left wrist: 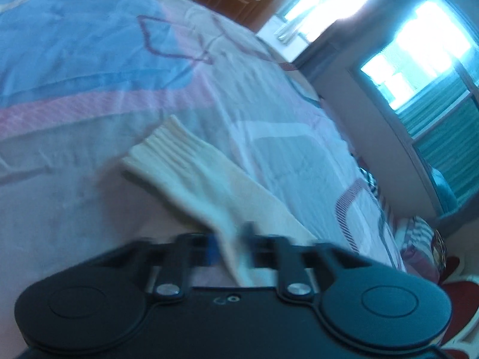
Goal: Fold small clothes
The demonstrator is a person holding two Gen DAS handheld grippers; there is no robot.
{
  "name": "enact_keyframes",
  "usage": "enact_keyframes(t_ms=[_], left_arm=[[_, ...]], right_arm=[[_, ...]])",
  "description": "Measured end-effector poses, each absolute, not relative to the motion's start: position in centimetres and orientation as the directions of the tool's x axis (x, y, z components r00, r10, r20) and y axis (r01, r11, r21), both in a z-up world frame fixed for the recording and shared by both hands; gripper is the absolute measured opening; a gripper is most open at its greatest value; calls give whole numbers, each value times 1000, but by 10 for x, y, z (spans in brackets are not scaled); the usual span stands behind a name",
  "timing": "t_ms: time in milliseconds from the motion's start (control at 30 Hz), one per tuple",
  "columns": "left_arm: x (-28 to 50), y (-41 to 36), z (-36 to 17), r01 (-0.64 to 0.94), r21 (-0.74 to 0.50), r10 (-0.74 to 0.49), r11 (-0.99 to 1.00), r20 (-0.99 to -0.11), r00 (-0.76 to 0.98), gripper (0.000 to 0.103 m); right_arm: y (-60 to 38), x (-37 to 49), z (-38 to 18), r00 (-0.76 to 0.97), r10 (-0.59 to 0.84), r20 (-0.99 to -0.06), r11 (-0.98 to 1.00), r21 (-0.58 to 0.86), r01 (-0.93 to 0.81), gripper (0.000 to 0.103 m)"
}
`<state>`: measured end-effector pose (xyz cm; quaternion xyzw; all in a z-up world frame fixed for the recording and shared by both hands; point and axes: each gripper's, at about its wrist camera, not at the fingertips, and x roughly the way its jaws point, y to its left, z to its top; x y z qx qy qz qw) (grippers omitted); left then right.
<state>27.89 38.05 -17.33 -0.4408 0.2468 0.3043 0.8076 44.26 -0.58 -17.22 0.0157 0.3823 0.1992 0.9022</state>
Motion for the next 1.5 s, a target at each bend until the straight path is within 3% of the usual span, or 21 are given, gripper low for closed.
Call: enact_keyframes(t_ms=[267,333,400,567,800,867,900,967,1000,1100,1133,1500], left_arm=[[302,355,-133,-599,-521,263,608,-580,771,2],[315,334,-112,-530,-495,229,688,-544,807,2],[331,308,-94,-441,-477,161,760,-519,839,2],[378,216,-70,-185,-416,-52,891,-497,866,2],[427,75,-103,86,-381,-313,921,-588,746,3],[433,47,-121,122,-352,-333,928,-637,695,9],[433,36,-129,128,-339,-332,932,-659,674,19],[432,25,-136,131,-328,-333,936,-695,637,23],[430,25,-137,133,-329,-336,935,-701,629,31],[412,33,-133,117,-305,-304,945,-691,656,69],[407,39,-130,103,-297,-286,949,-681,674,73],[362,131,-130,-134,-187,-39,973,-708,705,75]], right_arm=[[0,443,-181,639,315,-701,929,89,-359,44],[-7,447,-176,626,342,-701,928,147,-343,44],[-21,448,-169,631,376,-679,924,225,-308,44],[-56,438,-149,674,369,-640,930,246,-275,44],[-126,422,-143,702,312,-641,946,278,-167,44],[-142,417,-144,701,295,-649,950,279,-142,44],[-151,414,-145,700,289,-653,951,282,-130,44],[-162,410,-146,693,291,-660,948,297,-116,44],[-167,407,-147,688,298,-662,945,308,-113,44],[-169,401,-147,679,320,-660,938,323,-128,44],[-165,400,-148,676,330,-659,935,325,-140,44],[-75,394,-151,616,433,-658,897,245,-368,44]])
